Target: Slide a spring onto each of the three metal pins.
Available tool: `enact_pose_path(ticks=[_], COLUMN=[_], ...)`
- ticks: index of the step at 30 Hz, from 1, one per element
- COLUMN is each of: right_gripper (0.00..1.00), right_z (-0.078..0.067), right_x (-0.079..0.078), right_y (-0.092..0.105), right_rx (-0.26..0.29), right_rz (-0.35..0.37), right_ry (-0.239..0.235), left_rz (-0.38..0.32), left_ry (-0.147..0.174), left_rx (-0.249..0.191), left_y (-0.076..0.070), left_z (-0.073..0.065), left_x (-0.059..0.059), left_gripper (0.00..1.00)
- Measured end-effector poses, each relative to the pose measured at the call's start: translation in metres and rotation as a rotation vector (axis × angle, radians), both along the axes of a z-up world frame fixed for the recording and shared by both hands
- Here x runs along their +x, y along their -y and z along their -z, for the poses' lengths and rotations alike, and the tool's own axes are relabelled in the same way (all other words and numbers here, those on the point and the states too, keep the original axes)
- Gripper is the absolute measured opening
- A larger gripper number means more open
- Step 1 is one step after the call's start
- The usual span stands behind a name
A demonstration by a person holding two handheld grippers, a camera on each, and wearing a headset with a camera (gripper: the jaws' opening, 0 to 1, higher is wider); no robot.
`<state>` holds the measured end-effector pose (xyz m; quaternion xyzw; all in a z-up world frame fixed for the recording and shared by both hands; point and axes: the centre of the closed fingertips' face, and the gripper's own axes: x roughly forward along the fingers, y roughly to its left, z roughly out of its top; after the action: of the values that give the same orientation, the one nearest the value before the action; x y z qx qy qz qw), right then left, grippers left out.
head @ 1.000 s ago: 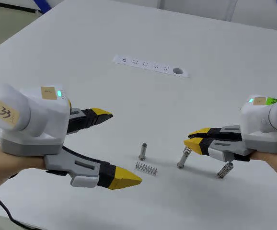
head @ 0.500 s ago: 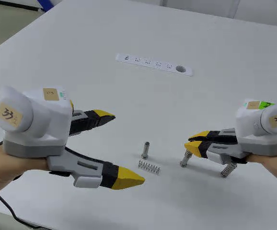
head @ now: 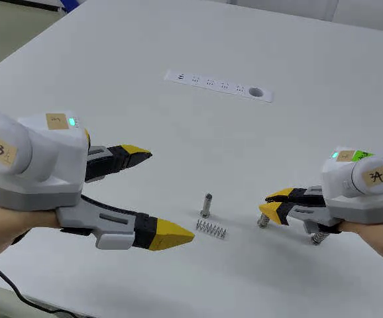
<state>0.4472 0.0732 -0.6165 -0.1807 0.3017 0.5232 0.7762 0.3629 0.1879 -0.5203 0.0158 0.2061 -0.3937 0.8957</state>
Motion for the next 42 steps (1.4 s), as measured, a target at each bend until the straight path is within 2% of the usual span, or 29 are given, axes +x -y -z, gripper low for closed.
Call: enact_pose_path(ticks=[10, 31, 34, 42], right_gripper=[0.11, 0.12, 0.17, 0.17], right_z=[0.008, 0.009, 0.004, -0.012], right_x=[-0.004, -0.005, -0.003, -0.003], right_y=[0.000, -0.001, 0.000, 0.000], right_rx=[-0.029, -0.031, -0.017, 0.010], right_rz=[-0.021, -0.018, 0.003, 0.010], right_ry=[0.009, 0.010, 0.011, 0.029], left_rz=[0.004, 0.011, 0.012, 0.019], left_ry=[-0.005, -0.014, -0.014, -0.006], left_rx=[-0.003, -0.006, -0.008, -0.014], left_y=[0.002, 0.005, 0.005, 0.009], left_z=[0.001, 0.003, 0.002, 0.000], left_x=[-0.001, -0.004, -0.004, -0.003], left_gripper=[0.92, 0.92, 0.92, 0.92])
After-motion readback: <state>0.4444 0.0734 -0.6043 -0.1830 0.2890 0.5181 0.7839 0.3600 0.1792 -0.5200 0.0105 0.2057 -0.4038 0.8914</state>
